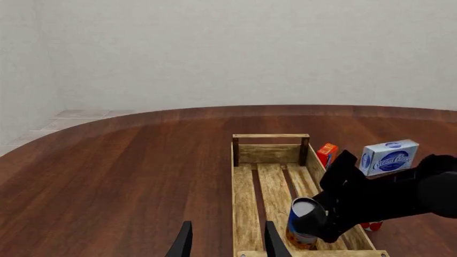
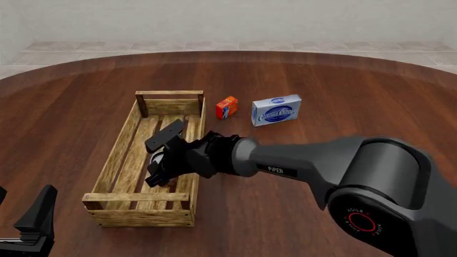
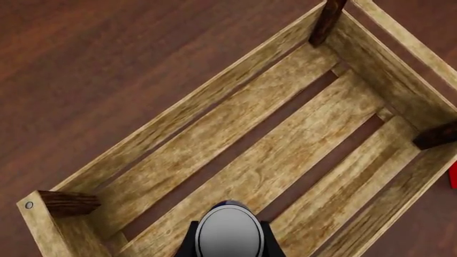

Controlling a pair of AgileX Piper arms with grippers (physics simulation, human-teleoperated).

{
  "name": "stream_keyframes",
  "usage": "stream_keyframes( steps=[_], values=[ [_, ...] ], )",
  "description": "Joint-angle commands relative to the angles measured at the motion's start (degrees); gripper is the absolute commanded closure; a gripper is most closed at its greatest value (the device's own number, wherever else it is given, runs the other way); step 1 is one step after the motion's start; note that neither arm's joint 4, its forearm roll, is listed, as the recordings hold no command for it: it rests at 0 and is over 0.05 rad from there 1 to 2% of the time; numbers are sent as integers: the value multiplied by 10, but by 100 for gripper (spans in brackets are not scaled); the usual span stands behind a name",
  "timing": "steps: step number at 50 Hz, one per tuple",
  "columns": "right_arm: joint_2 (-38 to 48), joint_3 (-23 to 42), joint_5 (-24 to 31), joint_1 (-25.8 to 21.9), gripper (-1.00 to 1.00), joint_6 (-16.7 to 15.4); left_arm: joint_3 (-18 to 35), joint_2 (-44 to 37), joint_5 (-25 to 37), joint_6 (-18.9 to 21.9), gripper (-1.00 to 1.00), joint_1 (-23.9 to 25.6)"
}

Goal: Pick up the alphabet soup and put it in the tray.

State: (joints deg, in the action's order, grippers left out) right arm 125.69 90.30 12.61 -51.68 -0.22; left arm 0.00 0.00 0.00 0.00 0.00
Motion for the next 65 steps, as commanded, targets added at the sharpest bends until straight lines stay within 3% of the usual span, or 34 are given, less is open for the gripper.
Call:
stream_keyframes(
  steps=[1,7,8,31,51,65],
  values=[
    [3,1,-5,-3,100,11,0,0,0,0,-100,0],
    [2,-4,-6,-8,100,10,0,0,0,0,-100,0],
    [3,-3,-5,-6,-100,9,0,0,0,0,-100,0],
    [-17,7,10,3,-100,13,0,0,0,0,-100,0],
    [-164,3,62,15,-100,-18,0,0,0,0,-100,0],
    [-351,-34,119,31,-100,-36,0,0,0,0,-100,0]
  ],
)
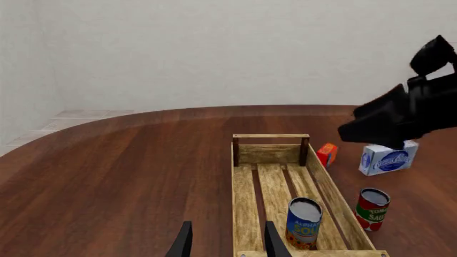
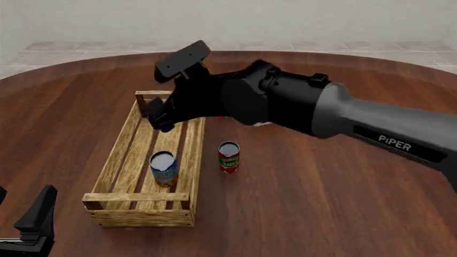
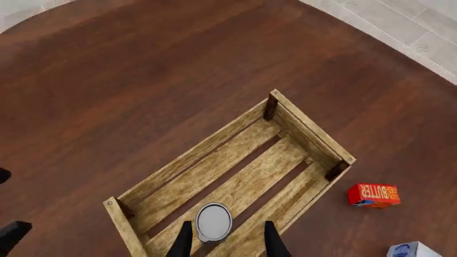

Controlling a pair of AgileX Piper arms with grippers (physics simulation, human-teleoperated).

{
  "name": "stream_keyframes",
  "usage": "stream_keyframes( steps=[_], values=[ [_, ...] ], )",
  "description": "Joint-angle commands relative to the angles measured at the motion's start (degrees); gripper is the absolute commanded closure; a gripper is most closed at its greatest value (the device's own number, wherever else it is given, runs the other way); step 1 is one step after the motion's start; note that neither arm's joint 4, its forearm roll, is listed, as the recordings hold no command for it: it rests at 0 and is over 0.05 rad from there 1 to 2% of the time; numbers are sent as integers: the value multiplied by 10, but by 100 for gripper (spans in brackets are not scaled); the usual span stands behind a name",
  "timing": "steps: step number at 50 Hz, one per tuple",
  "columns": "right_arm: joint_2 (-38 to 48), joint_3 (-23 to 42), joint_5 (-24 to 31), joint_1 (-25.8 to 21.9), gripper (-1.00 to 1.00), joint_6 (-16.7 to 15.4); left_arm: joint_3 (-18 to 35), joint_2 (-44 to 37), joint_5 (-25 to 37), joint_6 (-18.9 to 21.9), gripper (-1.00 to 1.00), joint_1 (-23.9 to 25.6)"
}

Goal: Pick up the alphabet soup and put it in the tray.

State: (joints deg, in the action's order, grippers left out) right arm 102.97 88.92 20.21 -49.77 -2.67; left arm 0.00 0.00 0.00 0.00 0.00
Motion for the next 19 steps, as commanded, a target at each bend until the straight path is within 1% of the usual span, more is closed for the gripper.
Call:
stream_keyframes(
  steps=[1,4,8,9,11,13,16,17,19],
  values=[
    [-137,-23,45,14,-100,-14,0,0,0,0,-100,0],
    [-169,-31,57,15,-100,-14,0,0,0,0,-100,0],
    [-223,-48,68,33,-100,-24,0,0,0,0,-100,0],
    [-241,-55,72,36,-100,-16,0,0,0,0,-100,0],
    [-265,-68,75,40,-100,-25,0,0,0,0,-100,0],
    [-293,-83,77,47,-100,-20,0,0,0,0,-100,0],
    [-328,-109,77,51,-100,-22,0,0,0,0,-100,0],
    [-341,-122,73,54,-100,-12,0,0,0,0,-100,0],
    [-347,-135,69,56,-100,-10,0,0,0,0,-100,0]
  ],
)
